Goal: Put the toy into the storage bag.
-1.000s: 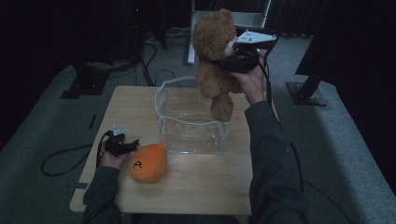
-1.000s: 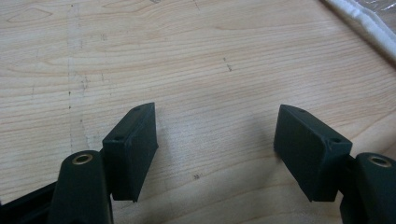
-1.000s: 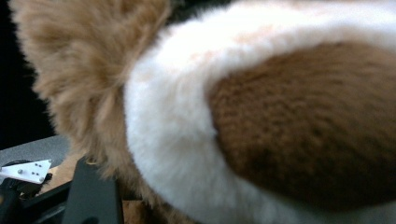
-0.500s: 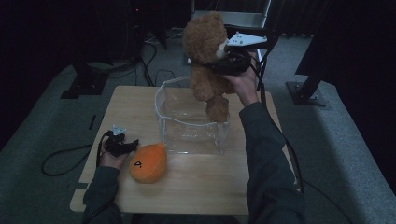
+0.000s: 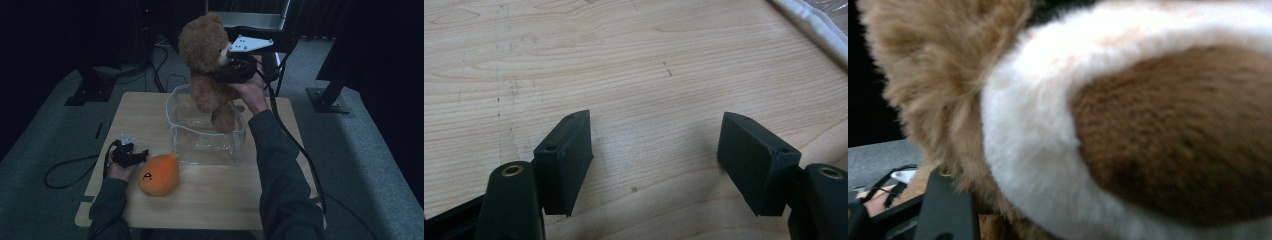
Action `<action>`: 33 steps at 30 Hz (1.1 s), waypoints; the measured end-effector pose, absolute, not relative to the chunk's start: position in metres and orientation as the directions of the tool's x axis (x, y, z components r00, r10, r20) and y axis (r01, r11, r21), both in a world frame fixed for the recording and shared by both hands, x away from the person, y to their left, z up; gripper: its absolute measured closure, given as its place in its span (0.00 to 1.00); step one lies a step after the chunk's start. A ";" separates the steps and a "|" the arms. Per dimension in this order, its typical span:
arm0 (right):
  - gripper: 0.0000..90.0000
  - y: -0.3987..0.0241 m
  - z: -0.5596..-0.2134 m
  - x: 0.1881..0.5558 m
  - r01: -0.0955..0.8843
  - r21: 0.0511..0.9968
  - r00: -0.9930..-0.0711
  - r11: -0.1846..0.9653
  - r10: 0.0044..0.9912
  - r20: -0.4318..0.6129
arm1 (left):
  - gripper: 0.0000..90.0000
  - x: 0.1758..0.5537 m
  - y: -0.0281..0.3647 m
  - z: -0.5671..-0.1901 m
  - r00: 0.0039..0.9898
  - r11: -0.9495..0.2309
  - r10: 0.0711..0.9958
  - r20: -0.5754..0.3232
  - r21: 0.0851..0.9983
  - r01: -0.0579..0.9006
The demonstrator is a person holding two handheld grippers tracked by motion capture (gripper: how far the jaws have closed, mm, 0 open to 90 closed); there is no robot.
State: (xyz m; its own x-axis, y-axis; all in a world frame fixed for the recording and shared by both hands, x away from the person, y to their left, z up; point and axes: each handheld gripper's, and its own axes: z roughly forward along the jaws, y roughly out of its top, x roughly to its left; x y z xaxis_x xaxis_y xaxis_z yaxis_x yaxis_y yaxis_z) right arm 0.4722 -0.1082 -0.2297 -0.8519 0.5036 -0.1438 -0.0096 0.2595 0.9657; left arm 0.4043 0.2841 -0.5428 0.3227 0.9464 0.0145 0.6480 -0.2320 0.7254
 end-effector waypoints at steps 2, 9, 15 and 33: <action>0.38 -0.103 -0.230 0.471 -0.018 0.963 -0.859 0.267 0.490 -0.152 | 0.34 0.404 0.284 -0.543 0.324 -0.235 0.946 0.016 0.725 0.648; 0.38 -0.088 -0.233 0.469 -0.028 0.959 -0.876 0.282 0.455 -0.159 | 0.34 0.404 0.284 -0.543 0.324 -0.234 0.946 0.016 0.725 0.648; 0.38 -0.074 -0.237 0.467 -0.038 0.951 -0.890 0.308 0.422 -0.172 | 0.34 0.404 0.284 -0.543 0.324 -0.235 0.946 0.016 0.725 0.648; 0.38 -0.055 -0.246 0.474 -0.014 0.950 -0.912 0.313 0.385 -0.141 | 0.34 0.404 0.284 -0.543 0.324 -0.233 0.946 0.015 0.726 0.647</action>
